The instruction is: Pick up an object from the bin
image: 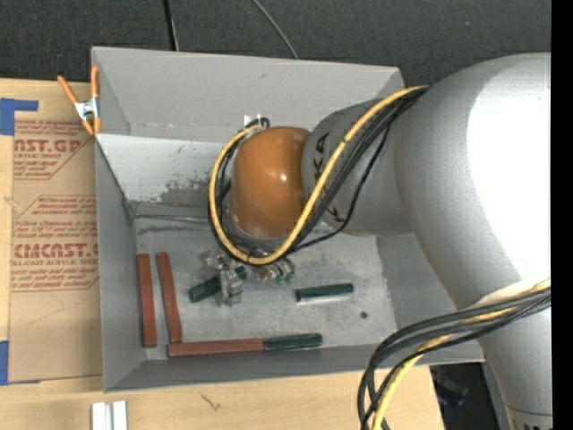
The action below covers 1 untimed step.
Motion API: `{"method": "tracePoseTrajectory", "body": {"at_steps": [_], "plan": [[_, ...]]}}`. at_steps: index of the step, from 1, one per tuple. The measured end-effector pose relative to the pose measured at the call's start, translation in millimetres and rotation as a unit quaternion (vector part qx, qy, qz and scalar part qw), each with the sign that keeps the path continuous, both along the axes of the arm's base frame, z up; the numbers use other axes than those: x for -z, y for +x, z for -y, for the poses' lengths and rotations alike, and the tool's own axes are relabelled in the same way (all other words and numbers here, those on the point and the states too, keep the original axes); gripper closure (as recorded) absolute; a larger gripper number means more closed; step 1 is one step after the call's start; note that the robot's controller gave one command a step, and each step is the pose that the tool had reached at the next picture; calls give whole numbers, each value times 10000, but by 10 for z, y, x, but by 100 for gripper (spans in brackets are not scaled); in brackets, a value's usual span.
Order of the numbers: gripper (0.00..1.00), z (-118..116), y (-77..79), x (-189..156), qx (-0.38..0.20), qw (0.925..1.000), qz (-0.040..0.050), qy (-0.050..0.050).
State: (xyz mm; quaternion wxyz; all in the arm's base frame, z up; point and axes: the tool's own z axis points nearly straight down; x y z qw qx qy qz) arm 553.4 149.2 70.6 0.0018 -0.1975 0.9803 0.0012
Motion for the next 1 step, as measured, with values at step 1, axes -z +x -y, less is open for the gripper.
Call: {"method": "tracePoseTrajectory", "body": {"at_steps": [1], "plan": [[100, 271, 282, -1564, -16, 10000, 4, -9]]}}
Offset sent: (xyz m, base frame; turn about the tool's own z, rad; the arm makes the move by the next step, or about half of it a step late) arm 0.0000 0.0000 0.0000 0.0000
